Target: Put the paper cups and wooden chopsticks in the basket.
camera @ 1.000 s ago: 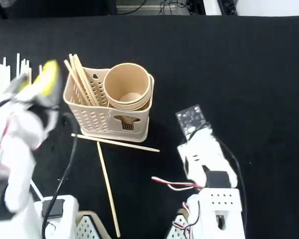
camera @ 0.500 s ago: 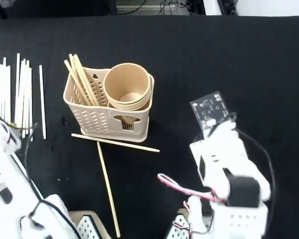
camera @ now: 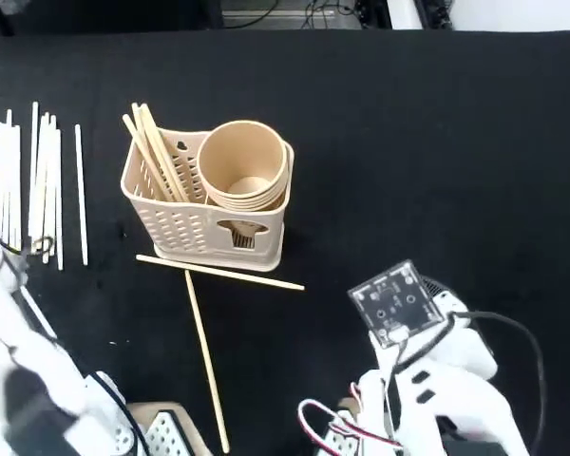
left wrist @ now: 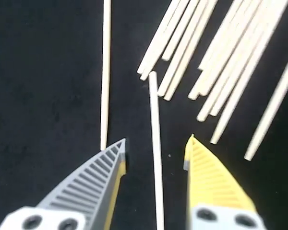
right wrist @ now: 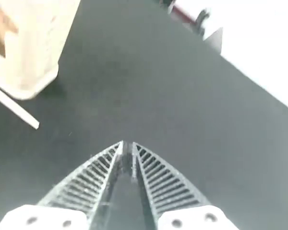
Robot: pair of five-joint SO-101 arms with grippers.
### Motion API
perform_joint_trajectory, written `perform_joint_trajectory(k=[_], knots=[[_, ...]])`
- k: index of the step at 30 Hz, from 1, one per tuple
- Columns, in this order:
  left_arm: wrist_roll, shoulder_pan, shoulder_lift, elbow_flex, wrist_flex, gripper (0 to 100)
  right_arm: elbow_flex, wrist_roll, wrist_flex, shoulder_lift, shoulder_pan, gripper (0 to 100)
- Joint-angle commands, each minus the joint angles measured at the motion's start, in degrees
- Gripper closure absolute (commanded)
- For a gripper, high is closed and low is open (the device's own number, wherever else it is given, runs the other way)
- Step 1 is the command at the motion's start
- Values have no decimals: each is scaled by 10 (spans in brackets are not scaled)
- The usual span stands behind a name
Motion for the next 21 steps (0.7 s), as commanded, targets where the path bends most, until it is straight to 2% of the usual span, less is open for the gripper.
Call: perform_joint_trajectory(k=[1, 6, 11, 15, 19, 21], knots=[[-4, -2, 144, -130, 29, 796, 42, 4, 4, -5, 6, 983], [8, -3, 322, -250, 41, 797, 108, 4, -17, -12, 4, 983], [42, -7, 433, -334, 40, 802, 151, 4, -55, -12, 2, 983], [44, -7, 458, -344, 40, 829, 151, -18, -60, -9, 1, 983], [44, -7, 458, -345, 44, 981, 151, -34, -60, -8, 1, 983], [44, -5, 453, -340, 46, 951, 151, -34, -60, -8, 1, 983]])
